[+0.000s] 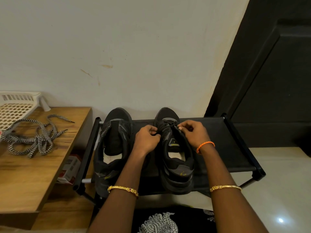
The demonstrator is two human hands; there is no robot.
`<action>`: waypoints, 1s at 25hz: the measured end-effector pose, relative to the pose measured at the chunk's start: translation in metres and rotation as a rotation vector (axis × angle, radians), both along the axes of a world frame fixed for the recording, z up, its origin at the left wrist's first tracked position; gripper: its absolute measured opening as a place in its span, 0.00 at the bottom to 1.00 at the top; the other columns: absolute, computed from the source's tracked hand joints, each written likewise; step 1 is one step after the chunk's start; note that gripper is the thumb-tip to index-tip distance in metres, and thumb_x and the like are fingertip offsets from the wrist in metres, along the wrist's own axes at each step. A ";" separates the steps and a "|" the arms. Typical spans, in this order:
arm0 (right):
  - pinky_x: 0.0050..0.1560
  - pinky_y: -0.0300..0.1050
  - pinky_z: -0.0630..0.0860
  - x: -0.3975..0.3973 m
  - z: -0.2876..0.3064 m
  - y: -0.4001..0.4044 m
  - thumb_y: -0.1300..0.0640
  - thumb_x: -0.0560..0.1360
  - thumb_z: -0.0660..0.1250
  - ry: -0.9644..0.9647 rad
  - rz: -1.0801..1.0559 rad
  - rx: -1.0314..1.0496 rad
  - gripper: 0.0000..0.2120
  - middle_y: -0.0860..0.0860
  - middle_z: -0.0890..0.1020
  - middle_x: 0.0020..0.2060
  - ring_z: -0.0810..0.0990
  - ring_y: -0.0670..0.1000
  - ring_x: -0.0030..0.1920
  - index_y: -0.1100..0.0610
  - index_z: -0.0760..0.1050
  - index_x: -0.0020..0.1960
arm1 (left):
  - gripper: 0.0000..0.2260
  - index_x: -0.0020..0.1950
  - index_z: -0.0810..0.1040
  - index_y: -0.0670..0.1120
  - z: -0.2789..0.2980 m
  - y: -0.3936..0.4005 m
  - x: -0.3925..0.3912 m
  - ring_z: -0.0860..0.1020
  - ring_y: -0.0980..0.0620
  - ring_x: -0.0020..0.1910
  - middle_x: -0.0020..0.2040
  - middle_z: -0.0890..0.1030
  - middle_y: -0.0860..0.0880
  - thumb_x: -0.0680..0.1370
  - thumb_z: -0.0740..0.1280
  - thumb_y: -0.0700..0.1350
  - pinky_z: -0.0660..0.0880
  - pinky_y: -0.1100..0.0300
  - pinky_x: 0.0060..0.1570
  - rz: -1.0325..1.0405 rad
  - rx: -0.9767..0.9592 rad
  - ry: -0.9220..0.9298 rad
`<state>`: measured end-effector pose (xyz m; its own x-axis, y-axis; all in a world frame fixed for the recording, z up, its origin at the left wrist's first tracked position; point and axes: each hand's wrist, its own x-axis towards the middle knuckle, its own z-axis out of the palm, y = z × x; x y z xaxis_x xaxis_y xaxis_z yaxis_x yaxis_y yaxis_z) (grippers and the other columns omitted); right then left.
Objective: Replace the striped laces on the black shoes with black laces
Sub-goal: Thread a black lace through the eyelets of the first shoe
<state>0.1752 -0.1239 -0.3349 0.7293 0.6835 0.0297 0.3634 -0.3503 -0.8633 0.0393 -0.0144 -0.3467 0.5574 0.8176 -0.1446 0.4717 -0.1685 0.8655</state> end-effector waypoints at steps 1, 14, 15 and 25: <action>0.49 0.37 0.73 0.001 -0.001 0.001 0.63 0.75 0.67 -0.015 -0.007 0.002 0.06 0.43 0.80 0.37 0.76 0.39 0.40 0.55 0.81 0.45 | 0.13 0.59 0.77 0.45 0.000 -0.001 0.001 0.76 0.55 0.51 0.53 0.80 0.49 0.75 0.69 0.41 0.71 0.64 0.52 0.001 -0.002 0.000; 0.53 0.43 0.70 0.041 -0.014 -0.067 0.63 0.75 0.66 0.050 -0.521 -0.095 0.05 0.57 0.82 0.47 0.76 0.52 0.47 0.58 0.80 0.46 | 0.11 0.56 0.79 0.45 0.005 -0.004 0.003 0.78 0.53 0.51 0.50 0.81 0.49 0.75 0.67 0.40 0.72 0.63 0.52 -0.009 0.015 0.010; 0.54 0.43 0.70 0.039 -0.015 -0.064 0.63 0.74 0.66 0.057 -0.505 -0.107 0.05 0.58 0.82 0.48 0.77 0.53 0.48 0.58 0.80 0.46 | 0.10 0.56 0.79 0.45 0.006 -0.005 0.003 0.78 0.53 0.50 0.49 0.81 0.50 0.75 0.67 0.40 0.73 0.64 0.51 -0.009 0.021 0.007; 0.57 0.50 0.75 0.006 -0.002 -0.009 0.58 0.75 0.68 -0.034 -0.037 -0.051 0.08 0.45 0.81 0.37 0.79 0.46 0.45 0.48 0.79 0.40 | 0.03 0.43 0.79 0.49 0.005 -0.006 0.006 0.77 0.57 0.39 0.38 0.79 0.55 0.76 0.69 0.42 0.69 0.72 0.37 0.024 0.097 -0.075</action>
